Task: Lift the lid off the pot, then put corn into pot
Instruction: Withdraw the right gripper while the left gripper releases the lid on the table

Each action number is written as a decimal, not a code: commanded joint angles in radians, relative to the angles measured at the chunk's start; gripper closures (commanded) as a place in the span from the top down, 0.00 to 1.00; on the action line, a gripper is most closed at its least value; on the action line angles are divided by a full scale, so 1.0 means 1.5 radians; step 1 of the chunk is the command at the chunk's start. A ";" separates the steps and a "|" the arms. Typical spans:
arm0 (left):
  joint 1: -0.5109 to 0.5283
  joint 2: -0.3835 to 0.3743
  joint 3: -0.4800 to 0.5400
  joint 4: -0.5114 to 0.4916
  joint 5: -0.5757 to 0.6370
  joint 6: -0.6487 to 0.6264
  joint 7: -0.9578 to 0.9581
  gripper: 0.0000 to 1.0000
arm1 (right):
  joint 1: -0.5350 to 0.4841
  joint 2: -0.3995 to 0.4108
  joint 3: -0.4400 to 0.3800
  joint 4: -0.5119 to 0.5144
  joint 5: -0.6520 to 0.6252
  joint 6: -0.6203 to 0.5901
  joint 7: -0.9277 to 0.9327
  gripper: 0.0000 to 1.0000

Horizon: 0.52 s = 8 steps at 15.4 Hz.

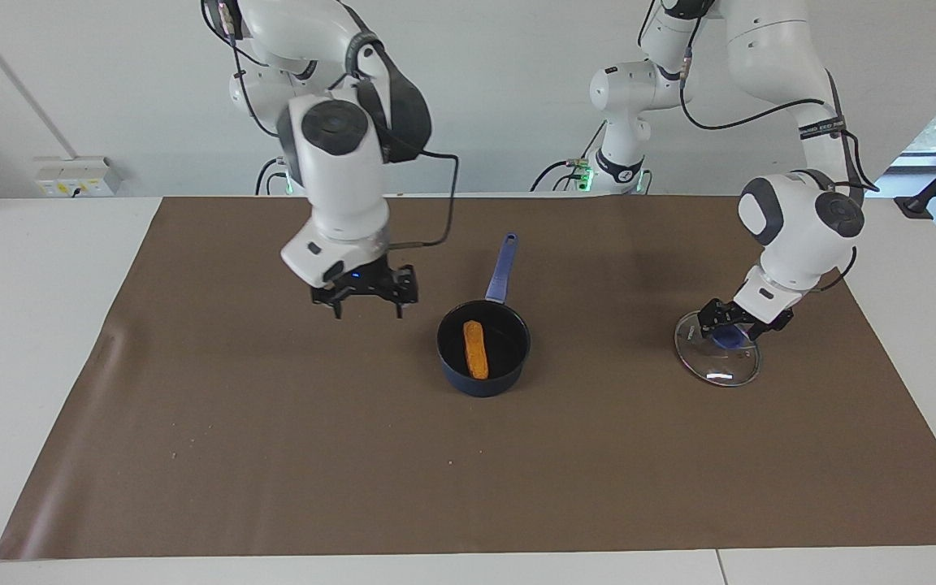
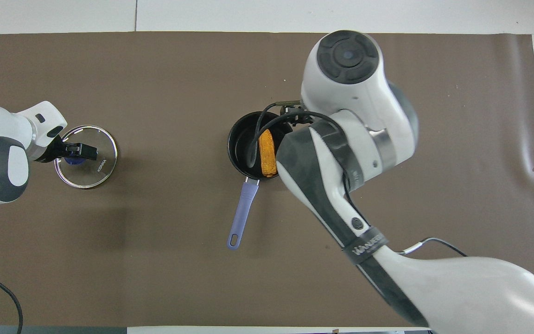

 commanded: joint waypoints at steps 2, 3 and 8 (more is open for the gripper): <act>-0.021 -0.020 0.000 0.120 -0.003 -0.165 -0.028 1.00 | -0.087 -0.086 0.011 -0.029 -0.006 -0.082 -0.093 1.00; -0.026 -0.025 0.000 0.160 0.003 -0.210 -0.070 1.00 | -0.106 -0.095 0.011 -0.034 -0.005 -0.099 -0.108 1.00; -0.046 -0.119 -0.005 0.211 0.032 -0.358 -0.105 1.00 | -0.172 -0.127 0.010 -0.036 -0.008 -0.175 -0.170 1.00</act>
